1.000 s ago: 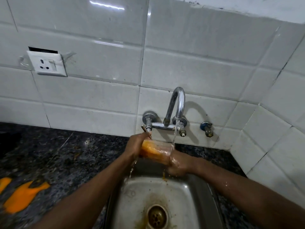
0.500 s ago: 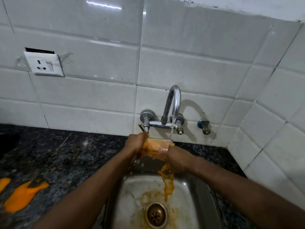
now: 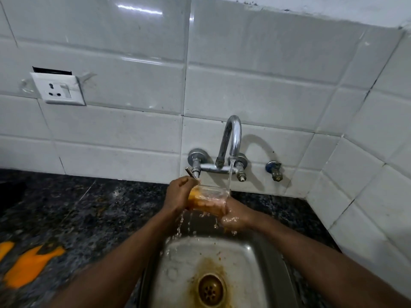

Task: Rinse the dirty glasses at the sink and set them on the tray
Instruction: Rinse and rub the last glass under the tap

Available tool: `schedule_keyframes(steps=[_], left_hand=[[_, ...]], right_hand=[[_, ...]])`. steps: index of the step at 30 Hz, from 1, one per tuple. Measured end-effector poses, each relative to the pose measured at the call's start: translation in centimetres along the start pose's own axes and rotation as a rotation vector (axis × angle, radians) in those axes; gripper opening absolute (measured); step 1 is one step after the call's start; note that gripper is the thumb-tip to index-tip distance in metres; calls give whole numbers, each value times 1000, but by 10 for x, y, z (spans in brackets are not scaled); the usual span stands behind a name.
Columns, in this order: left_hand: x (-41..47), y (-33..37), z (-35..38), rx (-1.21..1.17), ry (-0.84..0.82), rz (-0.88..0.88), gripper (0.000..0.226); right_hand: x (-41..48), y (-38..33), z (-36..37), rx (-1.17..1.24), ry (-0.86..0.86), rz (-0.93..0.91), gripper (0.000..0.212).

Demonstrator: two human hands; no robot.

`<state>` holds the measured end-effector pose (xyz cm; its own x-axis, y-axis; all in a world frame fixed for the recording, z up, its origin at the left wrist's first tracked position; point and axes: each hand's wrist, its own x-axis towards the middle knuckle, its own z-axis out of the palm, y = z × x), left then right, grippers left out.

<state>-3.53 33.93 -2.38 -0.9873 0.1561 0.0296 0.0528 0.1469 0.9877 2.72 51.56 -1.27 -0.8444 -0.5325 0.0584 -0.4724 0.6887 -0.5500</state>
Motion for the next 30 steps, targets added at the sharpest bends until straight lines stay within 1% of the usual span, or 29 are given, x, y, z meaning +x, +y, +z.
schedule_keyframes(steps=[1,2,3,4,5,6,7,8,9,10,11,12,13,14,15,16,18,19,20,21,22,25,26,27,28,29,30], left_hand=[[-3,-1,1,-39,40,32,22],[-2,1,2,-18,53,-16,23],[6,0,4,10,69,-115,24],[8,4,2,48,44,-261,26],[11,4,1,82,2,-372,30],[11,3,-1,66,-27,-392,34],[12,2,-2,9,-23,-332,36],[7,6,-2,-65,-13,-228,33],[1,9,-2,-121,-4,-119,27],[-3,9,-1,-125,4,-41,23],[-3,10,-1,-77,20,-19,24],[0,13,1,0,28,-92,25],[3,16,1,73,19,-231,26],[3,20,0,132,-17,-366,30],[4,19,-2,149,-43,-426,33],[4,18,-3,118,-53,-392,34],[1,14,-3,21,-46,-192,32],[-1,12,-3,-11,-25,-90,28],[-3,8,-3,-28,-8,-5,25],[-4,5,-3,-45,7,52,23],[-6,2,-2,-55,25,91,23],[-3,2,2,-22,91,158,26],[0,4,3,20,93,130,30],[4,7,4,52,84,46,30],[7,9,6,58,59,-83,30],[8,11,8,36,22,-229,31],[7,11,9,7,-14,-340,34]], right_hand=[[1,-3,-1,30,2,18,58],[1,-2,-1,-38,-2,17,55],[2,-1,1,-164,-36,24,49],[3,6,2,-354,-39,-8,41],[2,6,0,-439,8,-25,37],[1,6,0,-424,33,-39,38],[2,4,0,-292,27,-31,41],[2,-1,-1,-128,36,-32,47],[1,-8,-3,-21,43,-27,49],[0,-9,-2,47,34,-4,50],[0,-5,0,16,24,29,51],[1,0,2,-89,11,38,52],[2,4,6,-225,-4,48,53],[5,14,8,-298,14,89,54],[3,15,9,-242,19,138,56],[1,12,11,-60,23,185,59],[0,-3,8,563,56,230,67],[-1,-7,7,817,71,263,73],[-2,-10,6,1001,51,291,77],[-3,-13,4,1115,35,307,77],[-4,-15,3,1180,40,316,75],[-8,-21,1,1373,-21,251,74],[-8,-21,1,1333,-16,281,75],[-8,-16,0,1139,-20,296,73],[-8,-11,-1,754,-9,293,67],[-8,-7,-2,406,-34,272,63],[-8,2,-3,239,-40,292,61]])
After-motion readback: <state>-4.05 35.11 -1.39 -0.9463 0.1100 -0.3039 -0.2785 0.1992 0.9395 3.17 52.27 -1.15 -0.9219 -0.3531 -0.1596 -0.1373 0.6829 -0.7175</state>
